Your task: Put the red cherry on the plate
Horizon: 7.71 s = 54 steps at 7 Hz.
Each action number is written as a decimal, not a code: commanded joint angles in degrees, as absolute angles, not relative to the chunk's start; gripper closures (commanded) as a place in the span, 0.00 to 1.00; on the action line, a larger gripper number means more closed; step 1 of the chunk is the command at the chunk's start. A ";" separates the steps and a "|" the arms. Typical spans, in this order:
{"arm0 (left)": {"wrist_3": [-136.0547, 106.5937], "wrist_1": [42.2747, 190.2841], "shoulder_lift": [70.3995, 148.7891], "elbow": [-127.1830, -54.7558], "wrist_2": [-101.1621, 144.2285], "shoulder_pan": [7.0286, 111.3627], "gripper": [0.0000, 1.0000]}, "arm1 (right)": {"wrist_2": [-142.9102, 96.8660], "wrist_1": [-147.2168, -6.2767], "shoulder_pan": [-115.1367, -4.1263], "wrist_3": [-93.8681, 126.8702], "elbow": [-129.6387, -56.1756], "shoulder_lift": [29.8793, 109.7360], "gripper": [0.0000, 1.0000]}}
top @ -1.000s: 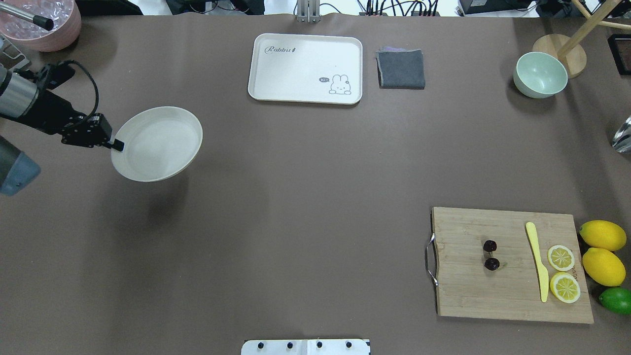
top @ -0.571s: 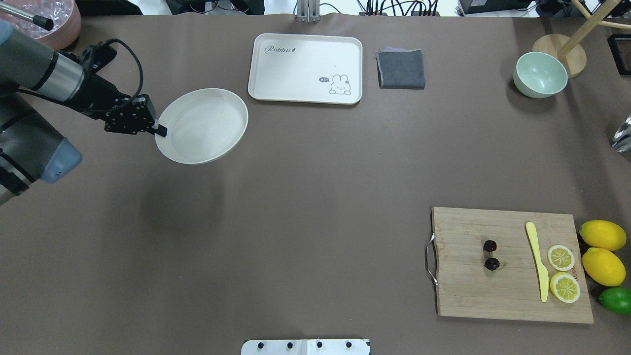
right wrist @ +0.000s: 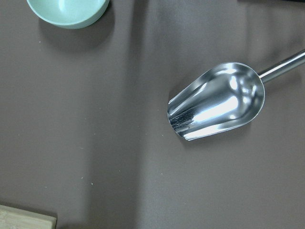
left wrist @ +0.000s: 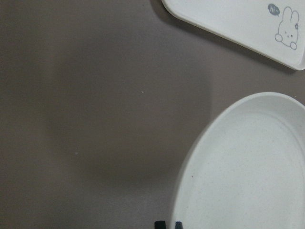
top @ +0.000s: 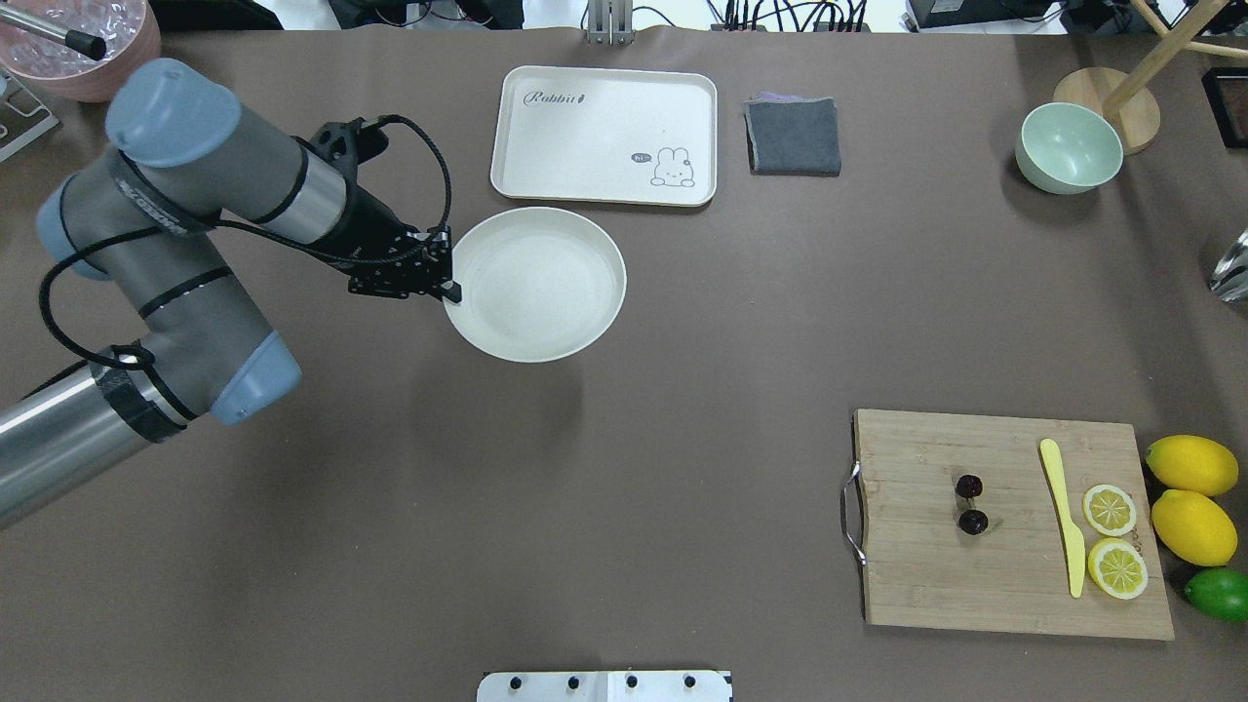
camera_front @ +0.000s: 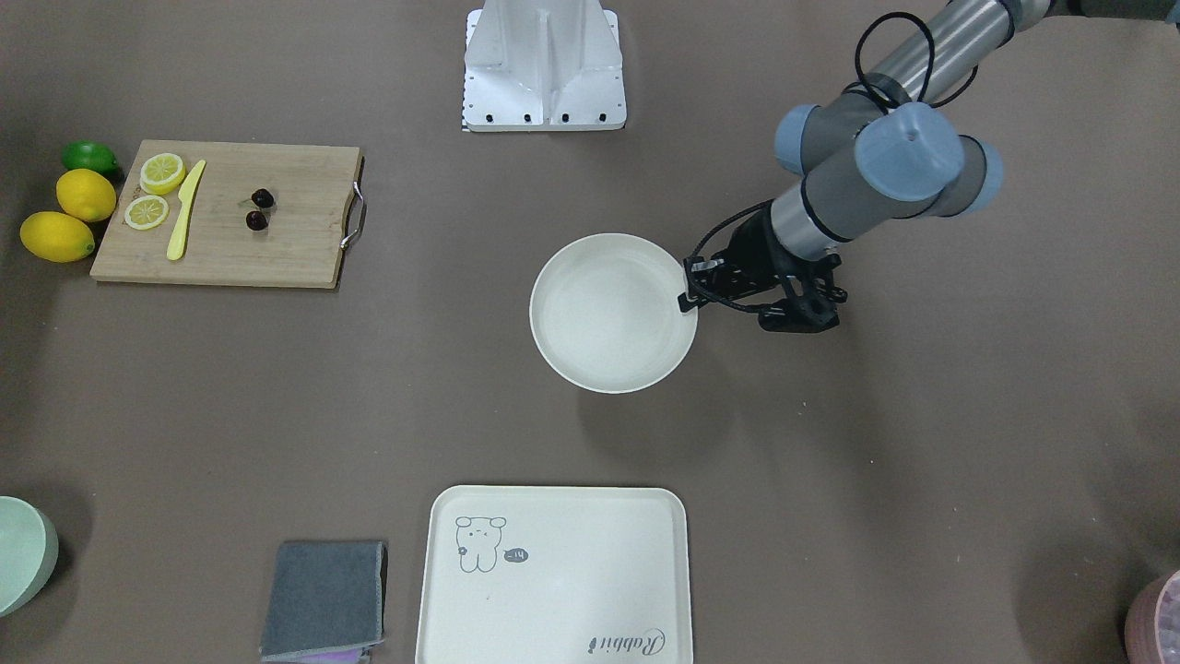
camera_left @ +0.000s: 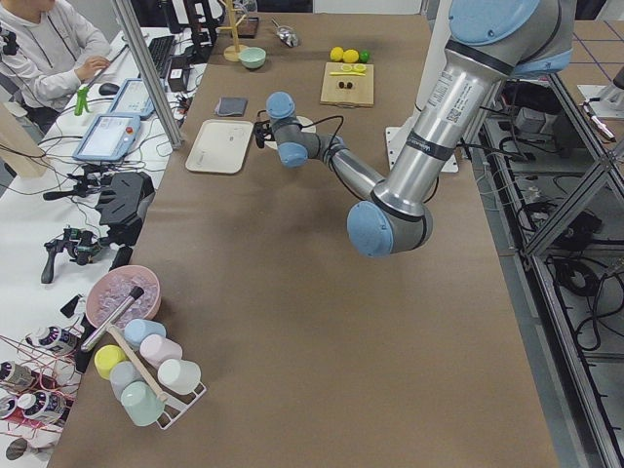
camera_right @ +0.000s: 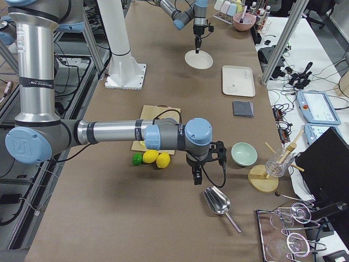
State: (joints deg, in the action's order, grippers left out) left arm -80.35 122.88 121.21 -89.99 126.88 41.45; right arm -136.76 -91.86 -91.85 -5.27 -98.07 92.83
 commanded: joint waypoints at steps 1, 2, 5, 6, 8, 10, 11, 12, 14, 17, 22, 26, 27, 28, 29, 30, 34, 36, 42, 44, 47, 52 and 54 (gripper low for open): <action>-80.42 121.11 122.25 -90.18 119.73 35.18 1.00 | -136.76 -91.93 -91.85 -5.27 -98.00 92.90 0.00; -80.42 121.20 122.17 -90.18 118.40 34.29 1.00 | -136.76 -91.85 -91.85 -5.27 -98.09 93.42 0.00; -79.98 121.46 121.82 -89.91 117.25 32.43 1.00 | -136.76 -91.76 -91.85 -5.27 -98.17 94.30 0.00; -79.28 121.64 121.38 -89.65 117.07 32.34 1.00 | -136.76 -91.76 -91.85 -5.27 -99.22 95.35 0.00; -77.44 122.69 120.59 -89.56 117.16 32.34 0.93 | -136.84 -91.76 -91.85 -5.27 -100.11 96.33 0.00; -77.52 125.57 120.50 -88.08 115.85 31.82 0.65 | -136.85 -91.76 -91.85 -5.27 -100.11 96.33 0.00; -77.69 127.25 120.50 -87.02 115.84 31.82 0.34 | -136.76 -91.76 -91.85 -5.27 -100.11 96.24 0.00; -78.13 127.18 120.59 -87.45 115.93 31.90 0.02 | -136.84 -91.76 -91.85 -5.27 -100.11 96.15 0.00; -77.96 125.87 120.67 -88.50 118.37 34.52 0.02 | -139.29 -91.93 -91.85 -5.19 -100.19 95.37 0.00; -70.11 122.96 114.73 -93.94 135.39 51.62 0.02 | -139.48 -94.82 -92.02 -4.66 -103.42 93.95 0.00; -48.45 123.13 100.91 -88.88 146.06 73.01 0.02 | -142.47 -102.22 -92.11 -4.05 -116.87 100.19 0.00; -39.82 123.22 100.99 -85.16 146.60 75.76 0.02 | -142.74 -98.09 -84.67 7.78 -121.45 97.31 0.00; -39.73 123.48 100.81 -85.51 146.86 76.37 0.02 | -142.39 -98.00 -81.59 11.48 -123.20 96.86 0.01; -37.90 123.49 100.29 -85.52 148.78 76.99 0.02 | -142.30 -98.00 -79.30 13.86 -125.31 96.68 0.01; -37.53 123.23 100.20 -86.13 149.32 78.12 0.02 | -141.95 -98.00 -77.36 16.76 -126.72 95.64 0.01; -37.53 123.14 100.20 -86.22 149.24 78.22 0.02 | -139.77 -98.09 -75.26 19.14 -128.13 95.63 0.01; -34.54 122.61 98.72 -88.85 152.84 82.79 0.02 | -138.00 -98.35 -69.99 26.49 -130.34 99.83 0.02; -34.54 122.69 95.99 -90.17 152.84 82.79 0.02 | -133.27 -97.91 -61.30 39.92 -133.75 99.49 0.03; -34.54 122.61 94.48 -92.20 152.67 82.27 0.02 | -119.11 -93.08 -42.99 55.20 -128.27 94.76 0.06; -34.63 122.61 94.40 -92.20 152.58 82.09 0.02 | -116.38 -84.25 -40.09 55.63 -120.54 94.66 0.06; -34.63 122.61 94.22 -92.28 152.49 82.09 0.02 | -113.13 -80.07 -35.61 61.15 -116.89 93.60 0.07; -34.63 122.61 93.78 -92.90 152.49 82.35 0.02 | -109.00 -77.18 -29.81 66.71 -117.77 93.77 0.15; -34.63 122.61 93.69 -92.90 152.49 82.35 0.02 | -108.02 -71.75 -28.57 66.62 -117.60 97.54 0.18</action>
State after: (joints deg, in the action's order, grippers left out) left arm -34.63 122.61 93.76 -92.86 152.49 82.35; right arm -108.72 -75.20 -29.41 66.63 -117.73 95.15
